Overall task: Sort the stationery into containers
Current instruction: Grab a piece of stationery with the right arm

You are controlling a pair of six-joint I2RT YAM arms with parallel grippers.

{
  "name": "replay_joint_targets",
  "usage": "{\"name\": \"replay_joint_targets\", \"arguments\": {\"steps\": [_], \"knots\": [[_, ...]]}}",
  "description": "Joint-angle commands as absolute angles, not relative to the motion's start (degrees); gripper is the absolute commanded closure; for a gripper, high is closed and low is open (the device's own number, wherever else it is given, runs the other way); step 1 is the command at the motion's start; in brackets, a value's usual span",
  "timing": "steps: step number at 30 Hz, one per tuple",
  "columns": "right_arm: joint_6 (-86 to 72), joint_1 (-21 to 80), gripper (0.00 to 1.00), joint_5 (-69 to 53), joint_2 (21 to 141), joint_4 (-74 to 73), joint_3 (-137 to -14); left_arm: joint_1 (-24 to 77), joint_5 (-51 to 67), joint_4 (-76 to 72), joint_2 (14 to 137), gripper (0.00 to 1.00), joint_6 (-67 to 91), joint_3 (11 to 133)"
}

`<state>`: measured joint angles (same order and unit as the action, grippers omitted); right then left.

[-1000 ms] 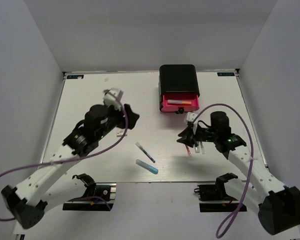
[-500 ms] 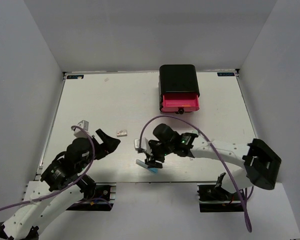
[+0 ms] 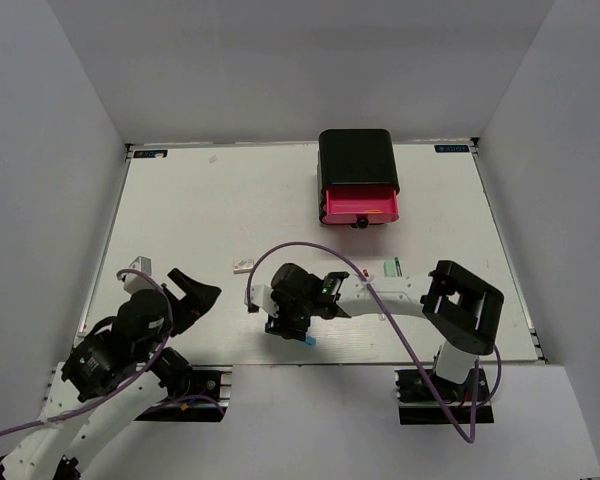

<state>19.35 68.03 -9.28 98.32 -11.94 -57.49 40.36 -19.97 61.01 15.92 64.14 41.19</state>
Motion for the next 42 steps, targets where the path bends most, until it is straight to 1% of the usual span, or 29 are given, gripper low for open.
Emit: {"name": "replay_joint_targets", "arguments": {"steps": [1, 3, 5, 6, 7, 8, 9, 10, 17, 18, 19, 21, 22, 23, 24, 28, 29, 35, 36, 38, 39, 42], "knots": [[18.5, 69.1, 0.39, -5.9, 98.0, -10.9, -58.2, 40.7, -20.9, 62.7, 15.1, 0.02, 65.9, 42.5], [19.2, 69.3, 0.43, -5.4, 97.8, -11.8, -58.1, 40.7, -20.4, 62.1, 15.1, 0.02, 66.6, 41.7], [19.6, 69.6, 0.52, -5.4, 97.7, -12.3, -57.9, 40.7, -19.9, 61.3, 15.1, 0.02, 67.3, 40.8], [19.8, 69.7, 0.55, -5.4, 98.1, -12.7, -57.7, 40.7, -19.9, 61.3, 15.1, 0.02, 67.3, 40.0], [19.9, 69.7, 0.55, -5.4, 98.3, -13.3, -57.7, 40.7, -19.3, 60.7, 15.1, 0.02, 68.1, 40.0], [20.2, 69.7, 0.61, -6.0, 98.6, -13.4, -57.3, 40.7, -19.2, 59.9, 15.1, 0.02, 68.1, 39.3], [20.3, 69.7, 0.61, -6.2, 98.9, -13.6, -57.3, 40.7, -18.6, 59.4, 15.9, 0.02, 68.7, 38.8], [20.4, 69.6, 0.64, -7.4, 98.9, -14.6, -57.1, 40.7, -17.8, 59.4, 15.9, 0.02, 68.7, 38.8], [21.2, 69.7, 0.64, -8.5, 99.1, -15.6, -58.0, 40.7, -16.4, 58.7, 25.0, 0.02, 70.8, 38.1], [21.5, 69.7, 0.65, -8.5, 99.4, -15.7, -58.0, 40.7, -16.4, 58.7, 26.2, 0.02, 70.8, 38.1], [21.6, 69.5, 0.68, -8.5, 99.6, -15.7, -58.0, 40.7, -16.4, 58.7, 28.3, 0.02, 70.8, 38.7], [22.8, 69.3, 0.82, -9.1, 99.6, -16.4, -58.2, 40.7, -16.4, 58.7, 29.9, 0.02, 70.8, 39.2], [23.1, 69.2, 0.92, -8.8, 99.1, -16.8, -58.5, 40.7, -17.0, 58.7, 30.4, 0.02, 70.8, 39.2], [23.8, 69.0, 0.95, -8.4, 98.3, -16.8, -58.8, 40.7, -17.1, 58.1, 30.9, 0.02, 70.1, 39.2], [24.3, 68.8, 1.0, -7.9, 97.6, -17.0, -58.9, 40.7, -17.7, 58.1, 30.9, 0.02, 70.1, 39.2], [25.9, 67.4, 1.0, -7.6, 92.8, -18.7, -60.8, 40.7, -17.7, 56.8, 30.9, 0.02, 70.1, 39.2], [26.2, 67.2, 1.0, -7.3, 90.0, -19.1, -61.5, 40.7, -17.7, 56.8, 30.3, 0.02, 70.1, 38.6], [29.6, 62.9, 1.0, -1.2, 82.6, -18.0, -63.5, 40.7, -17.7, 54.6, 29.8, 0.02, 69.6, 37.5], [30.8, 60.9, 1.0, 1.5, 81.5, -17.1, -63.8, 40.7, -17.7, 54.0, 29.8, 0.02, 68.7, 37.5], [33.6, 59.4, 1.0, 2.9, 79.4, -15.7, -64.1, 40.7, -17.1, 52.0, 29.8, 0.02, 66.5, 37.5], [35.3, 56.8, 1.0, 4.6, 78.8, -14.7, -64.6, 40.7, -17.1, 51.2, 30.4, 0.02, 65.7, 37.5], [38.2, 52.1, 1.0, 5.4, 76.7, -11.5, -65.7, 40.7, -16.6, 49.0, 33.0, 0.02, 64.2, 37.5]]}}
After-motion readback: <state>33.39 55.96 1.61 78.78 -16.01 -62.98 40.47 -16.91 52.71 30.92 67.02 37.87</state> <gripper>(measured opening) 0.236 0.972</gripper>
